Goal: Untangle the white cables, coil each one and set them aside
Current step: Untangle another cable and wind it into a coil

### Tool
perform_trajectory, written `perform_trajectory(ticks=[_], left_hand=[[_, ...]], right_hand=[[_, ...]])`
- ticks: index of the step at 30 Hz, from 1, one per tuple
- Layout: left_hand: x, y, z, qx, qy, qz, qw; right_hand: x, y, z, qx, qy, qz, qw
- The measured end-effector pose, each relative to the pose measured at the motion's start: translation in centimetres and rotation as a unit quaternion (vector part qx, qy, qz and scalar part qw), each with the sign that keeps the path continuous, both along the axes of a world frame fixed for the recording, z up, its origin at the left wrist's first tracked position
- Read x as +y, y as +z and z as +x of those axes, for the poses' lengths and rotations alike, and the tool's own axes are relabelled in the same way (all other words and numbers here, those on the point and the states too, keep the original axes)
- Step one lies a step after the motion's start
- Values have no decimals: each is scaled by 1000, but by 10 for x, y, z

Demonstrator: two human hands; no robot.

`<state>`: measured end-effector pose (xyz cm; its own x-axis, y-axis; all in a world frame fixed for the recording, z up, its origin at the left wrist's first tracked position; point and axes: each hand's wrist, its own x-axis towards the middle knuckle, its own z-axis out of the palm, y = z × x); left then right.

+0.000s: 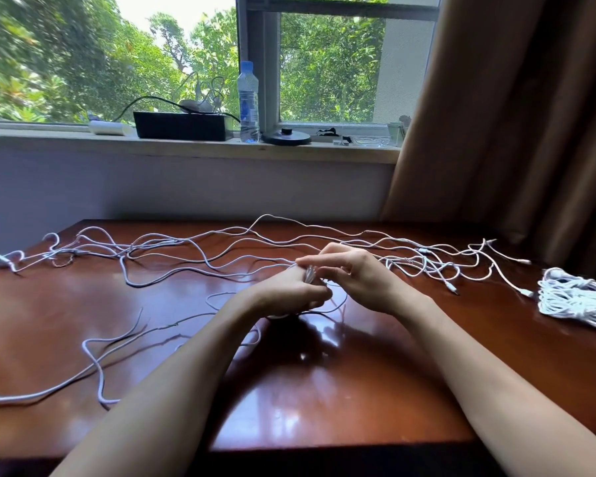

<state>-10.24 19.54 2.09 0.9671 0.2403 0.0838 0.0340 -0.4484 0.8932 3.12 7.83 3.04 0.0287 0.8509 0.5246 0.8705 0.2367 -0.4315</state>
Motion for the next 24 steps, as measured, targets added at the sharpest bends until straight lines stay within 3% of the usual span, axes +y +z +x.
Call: perform_trajectory(ticks=[5,13,24], left_hand=[[-1,2,-3,6,-13,6,1000],[3,7,-5,20,61,93,994],[7,7,-4,2,54,34,998]], right_hand=[[2,-3,2,-19,-33,17,999],[3,-3,2,-27,-77,27,996],[6,-3,7,-17,-90,31,995]])
